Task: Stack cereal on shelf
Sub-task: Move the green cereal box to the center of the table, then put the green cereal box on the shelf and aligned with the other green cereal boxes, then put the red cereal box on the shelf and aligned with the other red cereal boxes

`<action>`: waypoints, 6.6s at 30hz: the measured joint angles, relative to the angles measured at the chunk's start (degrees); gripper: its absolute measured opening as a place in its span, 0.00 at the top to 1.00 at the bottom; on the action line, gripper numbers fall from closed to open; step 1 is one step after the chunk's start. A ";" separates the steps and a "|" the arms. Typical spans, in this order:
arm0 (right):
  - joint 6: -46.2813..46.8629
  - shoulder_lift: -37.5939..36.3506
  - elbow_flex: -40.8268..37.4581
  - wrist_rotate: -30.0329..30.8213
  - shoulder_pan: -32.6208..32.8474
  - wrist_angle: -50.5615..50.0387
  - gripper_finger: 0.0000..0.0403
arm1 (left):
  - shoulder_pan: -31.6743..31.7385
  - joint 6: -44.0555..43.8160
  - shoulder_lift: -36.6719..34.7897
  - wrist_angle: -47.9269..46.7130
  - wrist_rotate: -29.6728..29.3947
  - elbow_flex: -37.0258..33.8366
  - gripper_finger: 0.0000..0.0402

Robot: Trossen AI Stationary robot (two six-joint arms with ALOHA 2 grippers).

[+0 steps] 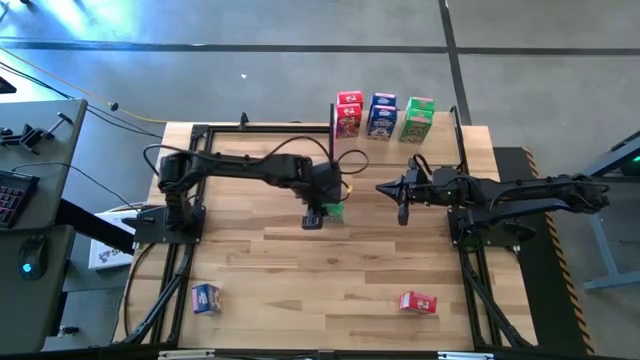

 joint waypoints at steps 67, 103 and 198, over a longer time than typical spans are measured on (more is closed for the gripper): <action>-0.09 49.86 42.06 -6.10 5.13 -30.34 0.27 | 5.95 -16.73 -33.51 86.41 -4.31 -63.89 0.43; -15.88 24.68 48.81 0.66 -3.79 -70.49 0.68 | 5.90 -16.00 -33.38 82.58 -4.07 -63.84 0.43; -8.33 4.53 42.12 -3.81 -25.40 -78.40 0.99 | 4.81 -20.63 -34.17 81.85 -2.95 -62.86 1.00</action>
